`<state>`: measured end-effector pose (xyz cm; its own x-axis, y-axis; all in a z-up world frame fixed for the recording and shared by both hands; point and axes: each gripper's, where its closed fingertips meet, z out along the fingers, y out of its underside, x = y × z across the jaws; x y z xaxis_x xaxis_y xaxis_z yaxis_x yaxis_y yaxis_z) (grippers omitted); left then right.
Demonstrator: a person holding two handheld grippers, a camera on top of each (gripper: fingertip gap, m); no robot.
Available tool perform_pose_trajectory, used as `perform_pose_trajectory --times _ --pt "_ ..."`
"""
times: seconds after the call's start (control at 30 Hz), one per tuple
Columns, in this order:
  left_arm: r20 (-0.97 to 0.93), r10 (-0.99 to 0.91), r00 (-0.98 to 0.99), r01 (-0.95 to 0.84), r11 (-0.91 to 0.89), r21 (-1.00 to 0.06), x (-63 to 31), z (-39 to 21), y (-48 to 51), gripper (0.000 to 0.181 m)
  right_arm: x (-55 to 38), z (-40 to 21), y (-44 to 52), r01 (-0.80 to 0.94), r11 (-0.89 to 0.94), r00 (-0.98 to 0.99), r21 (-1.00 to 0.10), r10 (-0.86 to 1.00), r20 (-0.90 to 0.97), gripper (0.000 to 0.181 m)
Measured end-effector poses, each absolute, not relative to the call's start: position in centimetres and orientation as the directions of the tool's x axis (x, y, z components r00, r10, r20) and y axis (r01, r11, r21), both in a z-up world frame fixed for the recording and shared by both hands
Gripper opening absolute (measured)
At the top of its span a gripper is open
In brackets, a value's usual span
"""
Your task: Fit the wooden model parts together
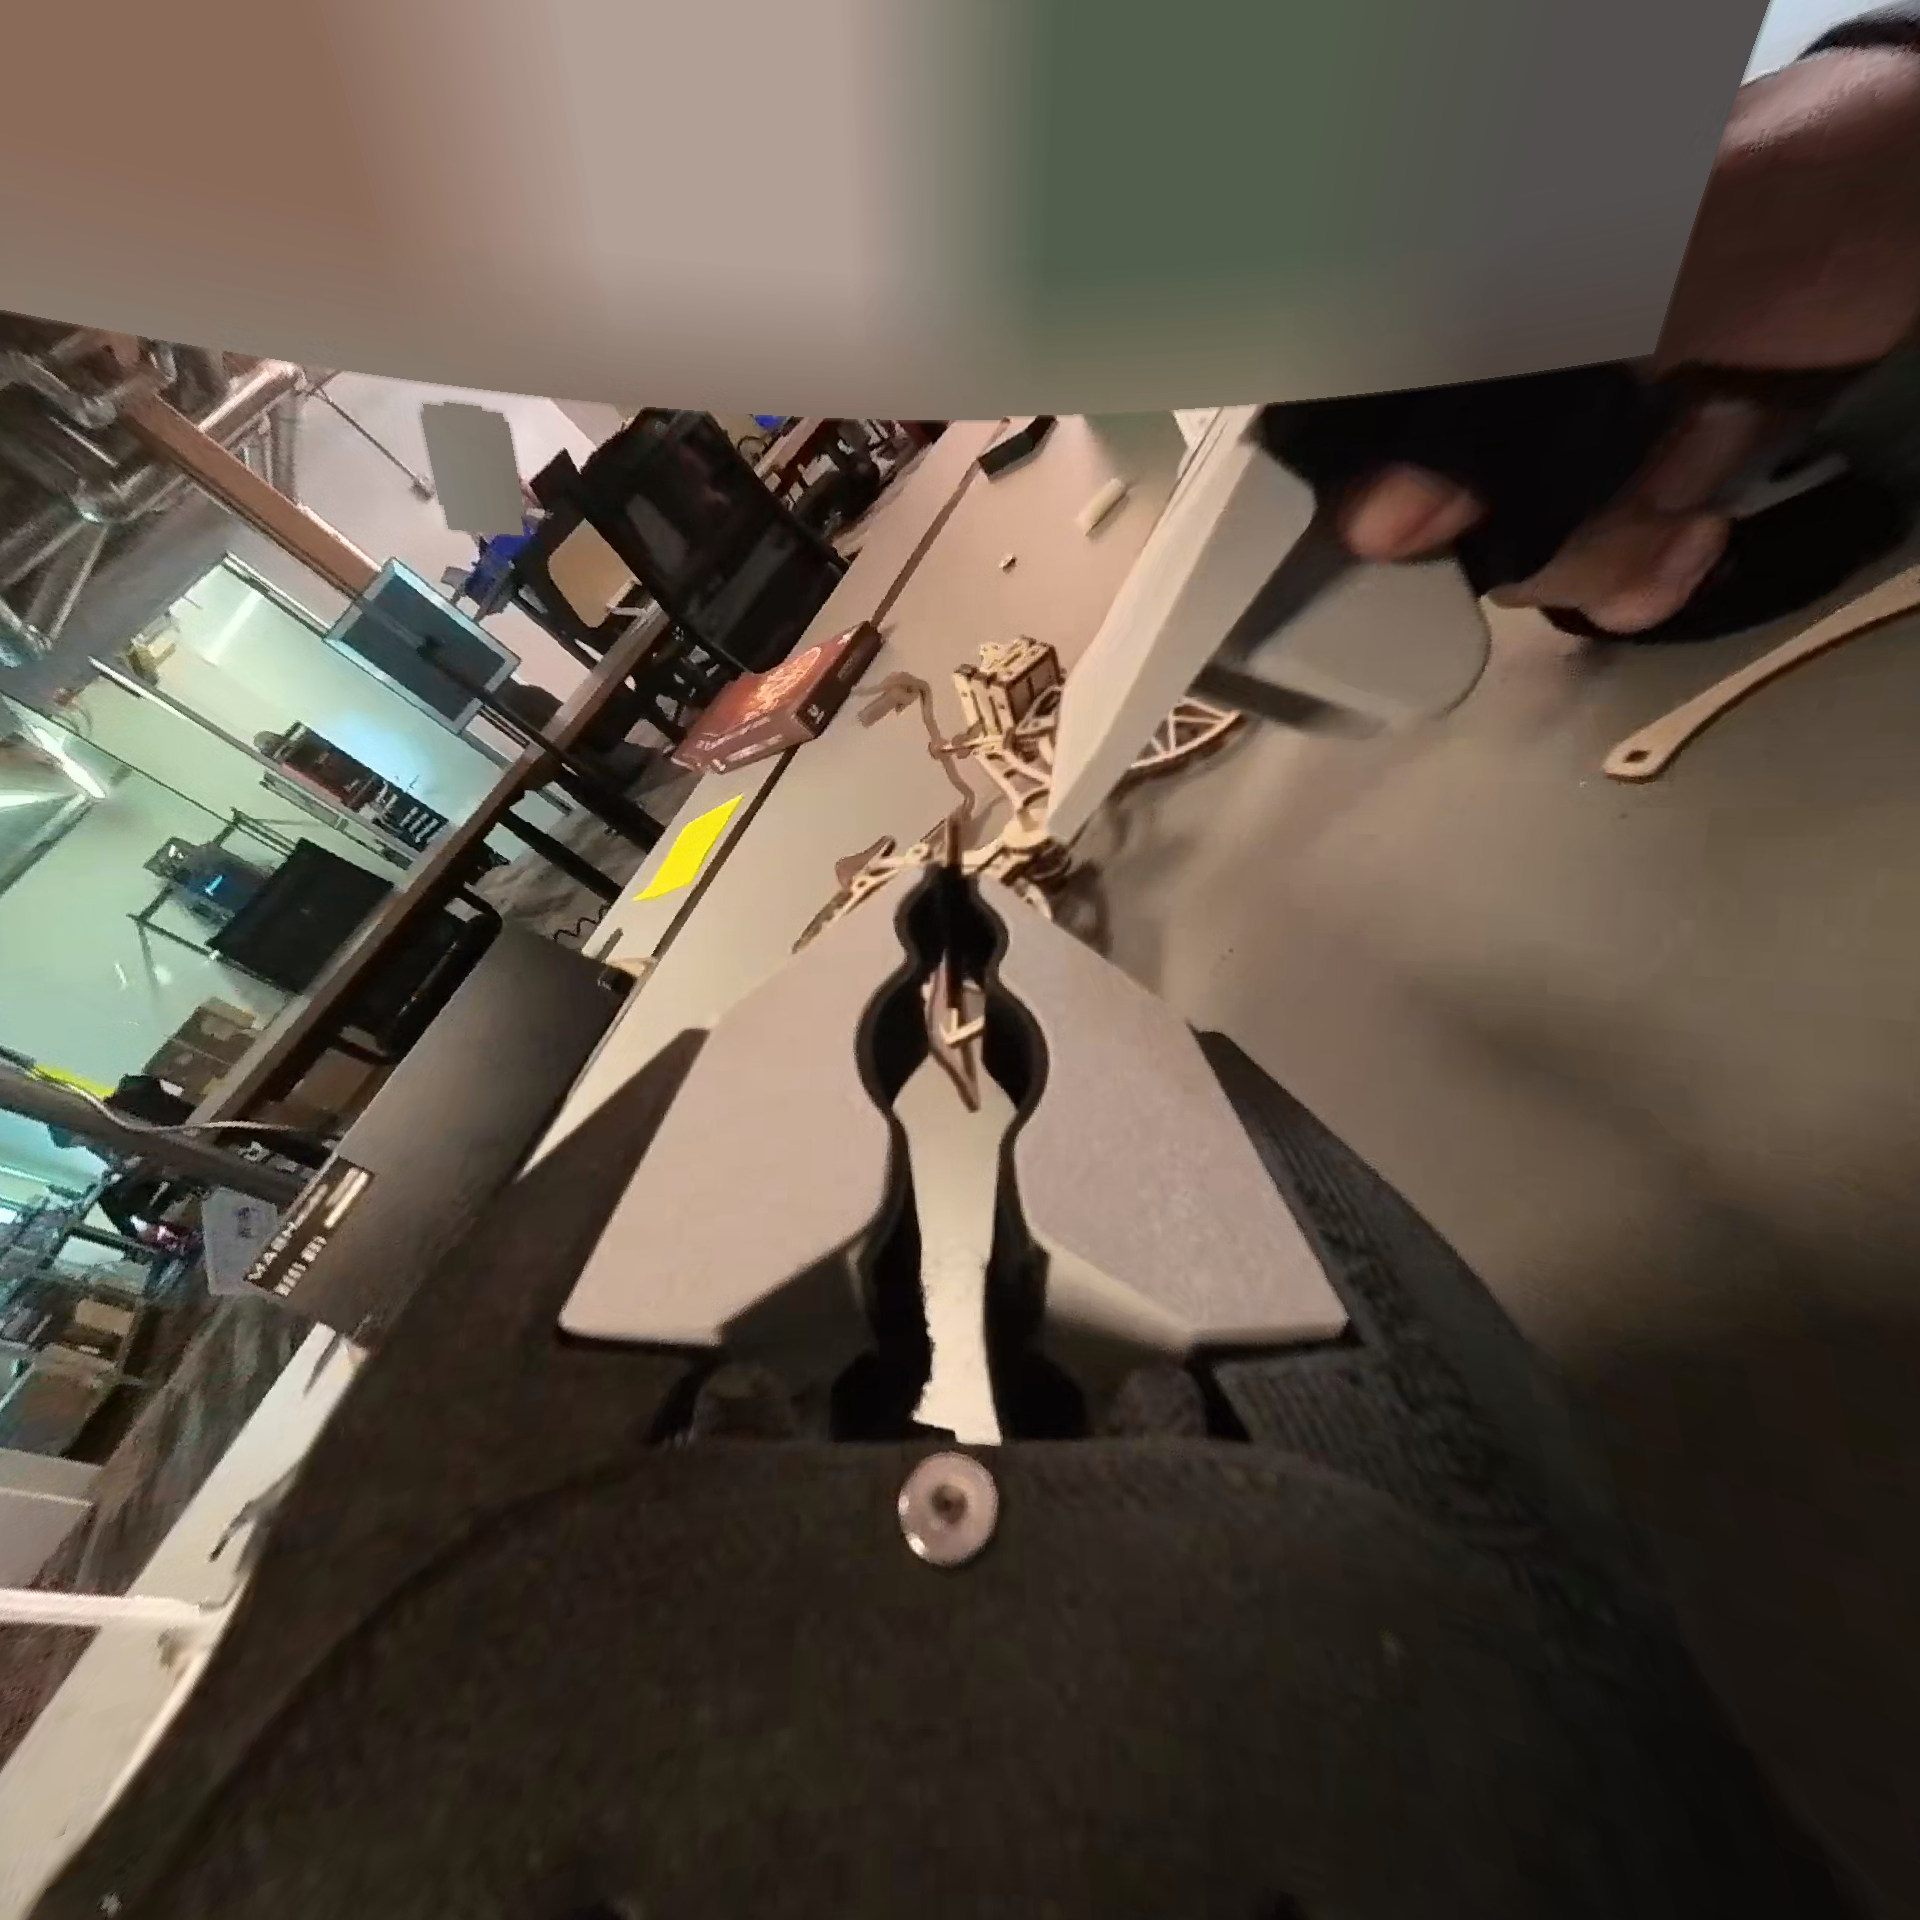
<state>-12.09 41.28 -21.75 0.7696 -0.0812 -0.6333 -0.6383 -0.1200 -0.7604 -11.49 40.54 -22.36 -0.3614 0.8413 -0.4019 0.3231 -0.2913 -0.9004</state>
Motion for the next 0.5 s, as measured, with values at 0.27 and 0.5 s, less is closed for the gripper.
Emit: perform_pose_trajectory --times 0.27,0.5 --pt "-0.515 -0.009 0.857 -0.510 -0.158 -0.846 -15.2 -21.6 40.9 0.002 -11.4 -20.8 43.1 0.158 -0.173 -0.259 -0.972 0.943 -0.210 0.000" --pt "-0.436 0.060 0.898 -0.427 -0.117 -0.896 -16.8 -20.6 40.5 0.002 -11.5 -20.7 43.4 0.139 -0.114 -0.222 -0.984 0.965 -0.143 0.000"
